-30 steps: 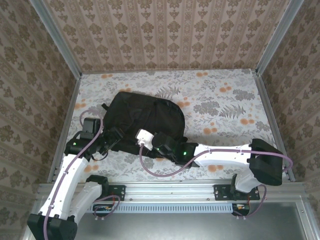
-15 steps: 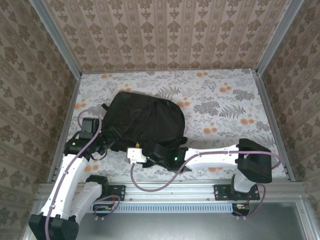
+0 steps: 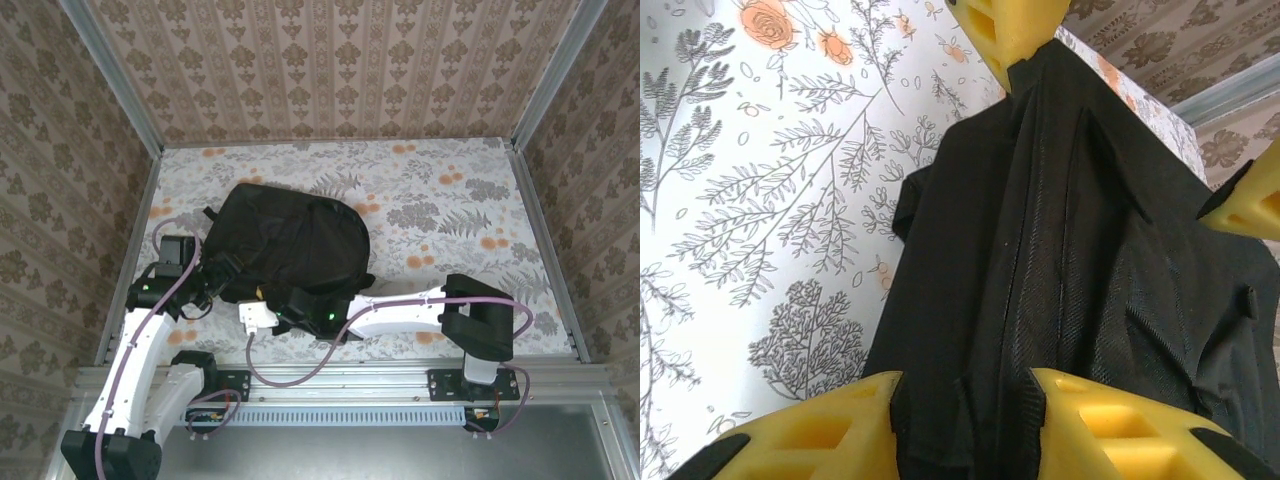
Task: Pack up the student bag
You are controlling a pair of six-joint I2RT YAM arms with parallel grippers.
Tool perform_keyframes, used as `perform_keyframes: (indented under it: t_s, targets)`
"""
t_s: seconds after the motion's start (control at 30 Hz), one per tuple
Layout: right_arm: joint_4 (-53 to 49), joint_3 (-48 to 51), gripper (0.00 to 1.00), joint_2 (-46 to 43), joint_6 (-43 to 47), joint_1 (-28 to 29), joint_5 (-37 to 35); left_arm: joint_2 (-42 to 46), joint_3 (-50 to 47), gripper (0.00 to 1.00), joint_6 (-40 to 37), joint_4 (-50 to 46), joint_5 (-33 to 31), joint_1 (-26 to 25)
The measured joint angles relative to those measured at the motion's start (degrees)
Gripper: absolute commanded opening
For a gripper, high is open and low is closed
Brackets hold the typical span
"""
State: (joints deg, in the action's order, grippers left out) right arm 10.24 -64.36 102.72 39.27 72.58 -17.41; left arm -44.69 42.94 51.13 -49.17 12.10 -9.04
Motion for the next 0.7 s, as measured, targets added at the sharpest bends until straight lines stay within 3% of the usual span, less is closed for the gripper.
perform_keyframes:
  t_s: [0.2,0.43,0.7]
  targets:
    - [0.22,-0.55,0.27,1.49,1.53,0.00,-1.79,-0.35,0.00,0.81,0.00,0.55,0.39,0.13]
    - [3.26,0.11,0.00,1.49,2.58,-0.09,-3.96,-0.37,0.00,0.80,0.00,1.27,0.61,0.15]
    - [5.51,2.38,0.00,-0.85,0.02,-0.66,-4.26,-0.48,-0.15,0.80,0.00,1.46,0.61,0.15]
